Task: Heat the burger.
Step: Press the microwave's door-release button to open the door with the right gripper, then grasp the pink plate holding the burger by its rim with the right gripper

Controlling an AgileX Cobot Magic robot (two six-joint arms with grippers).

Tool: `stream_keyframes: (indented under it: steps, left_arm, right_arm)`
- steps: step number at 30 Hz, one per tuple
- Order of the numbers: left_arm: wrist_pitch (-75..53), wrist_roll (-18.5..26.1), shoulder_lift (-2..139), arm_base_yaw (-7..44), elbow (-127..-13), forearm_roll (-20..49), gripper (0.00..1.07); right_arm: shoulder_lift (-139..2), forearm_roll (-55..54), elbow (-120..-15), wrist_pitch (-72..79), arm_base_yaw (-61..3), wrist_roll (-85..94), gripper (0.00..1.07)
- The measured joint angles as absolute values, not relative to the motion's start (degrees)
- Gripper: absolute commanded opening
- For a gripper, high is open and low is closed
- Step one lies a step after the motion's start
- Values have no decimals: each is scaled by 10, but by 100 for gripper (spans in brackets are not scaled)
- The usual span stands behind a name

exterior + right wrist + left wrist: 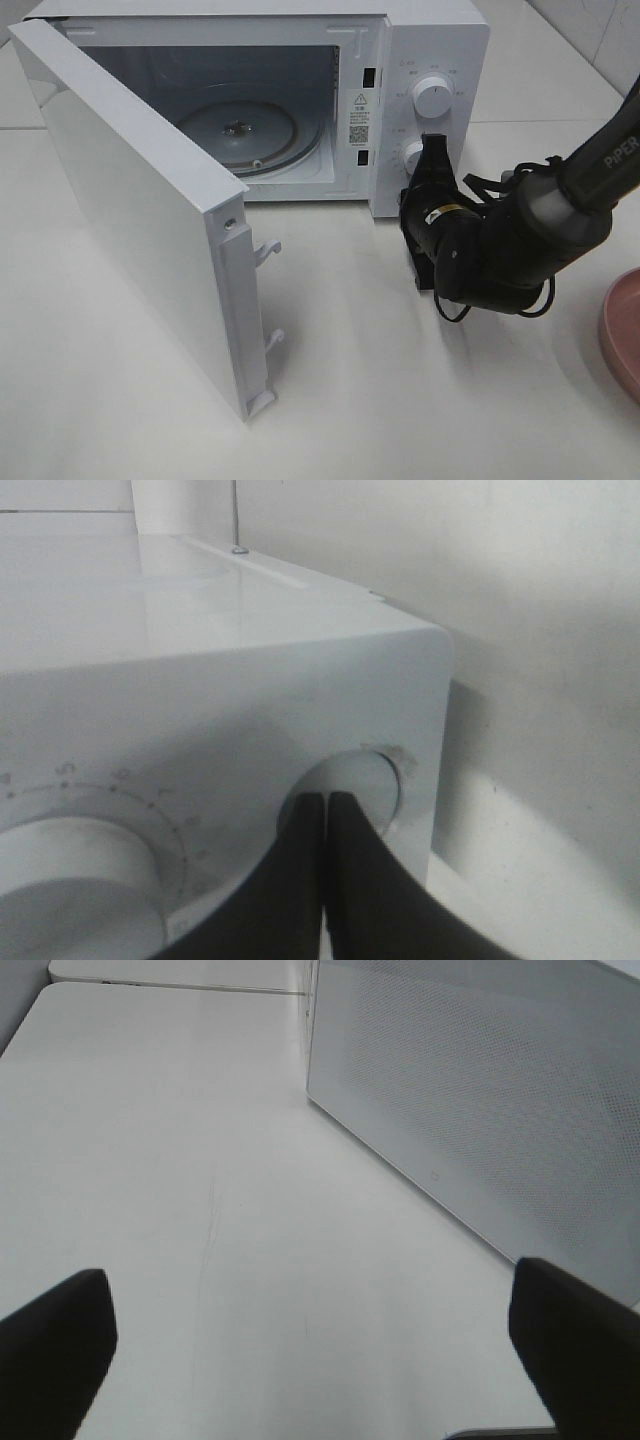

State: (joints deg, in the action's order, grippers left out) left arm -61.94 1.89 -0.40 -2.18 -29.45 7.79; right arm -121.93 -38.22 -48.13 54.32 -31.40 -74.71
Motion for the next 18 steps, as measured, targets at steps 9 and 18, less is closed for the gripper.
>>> stream_keyframes:
  steps: [9, 18]
  left_arm:
    - [-619, 19, -4, -22, -295, 78, 100]
    - [-619, 19, -4, -22, -295, 78, 100]
  right_arm:
    - [-1180, -376, -435, 525, -322, -739, 0]
    - [-1089, -359, -377, 447, -322, -633, 0]
